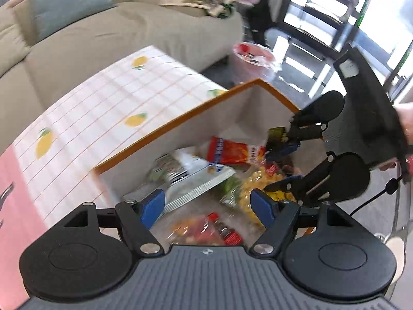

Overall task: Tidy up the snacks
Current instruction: 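Open both tools and withdraw them from the box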

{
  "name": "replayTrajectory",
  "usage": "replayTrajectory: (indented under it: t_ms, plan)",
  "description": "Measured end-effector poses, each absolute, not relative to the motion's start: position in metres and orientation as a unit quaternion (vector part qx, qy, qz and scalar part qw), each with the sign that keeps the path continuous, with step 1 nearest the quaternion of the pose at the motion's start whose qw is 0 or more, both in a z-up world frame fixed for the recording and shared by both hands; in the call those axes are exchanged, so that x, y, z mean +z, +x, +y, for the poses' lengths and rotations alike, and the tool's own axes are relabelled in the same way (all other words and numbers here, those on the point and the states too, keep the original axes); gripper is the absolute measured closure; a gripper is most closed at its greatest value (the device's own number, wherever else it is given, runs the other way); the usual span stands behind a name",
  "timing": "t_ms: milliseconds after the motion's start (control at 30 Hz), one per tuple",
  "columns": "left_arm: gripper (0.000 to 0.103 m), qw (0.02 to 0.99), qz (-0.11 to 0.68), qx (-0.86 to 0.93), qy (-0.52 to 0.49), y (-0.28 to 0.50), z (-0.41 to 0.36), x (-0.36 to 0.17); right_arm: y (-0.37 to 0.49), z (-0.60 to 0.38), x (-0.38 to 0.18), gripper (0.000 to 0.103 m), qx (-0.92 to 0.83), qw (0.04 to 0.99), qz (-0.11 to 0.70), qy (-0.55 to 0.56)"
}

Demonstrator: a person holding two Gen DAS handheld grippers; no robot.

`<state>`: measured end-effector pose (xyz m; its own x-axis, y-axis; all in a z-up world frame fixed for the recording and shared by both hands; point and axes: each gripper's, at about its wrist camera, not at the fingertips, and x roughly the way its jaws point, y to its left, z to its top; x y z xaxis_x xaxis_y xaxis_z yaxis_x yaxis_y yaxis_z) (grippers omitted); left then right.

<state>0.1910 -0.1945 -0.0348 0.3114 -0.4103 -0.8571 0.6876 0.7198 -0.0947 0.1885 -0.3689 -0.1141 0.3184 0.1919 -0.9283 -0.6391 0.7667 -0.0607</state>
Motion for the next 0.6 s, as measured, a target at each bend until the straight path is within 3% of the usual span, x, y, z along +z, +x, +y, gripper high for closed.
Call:
replayTrajectory:
  t_ms: [200, 400, 600]
  plan:
    - [0.015, 0.812, 0.485, -0.303, 0.121, 0.186, -0.167, -0.033, 0.204, -0.372, -0.122, 0.064, 0.241, 0.773, 0.568, -0.149]
    - [0.015, 0.821, 0.483, -0.285, 0.111, 0.173, -0.149, -0.024, 0.207, -0.363, -0.129, 0.064, 0.205, 0.768, 0.588, -0.15]
    - [0.016, 0.841, 0.457, -0.272, 0.104, 0.153, -0.134, -0.002, 0.191, -0.357, -0.093, 0.062, 0.175, 0.788, 0.573, -0.137]
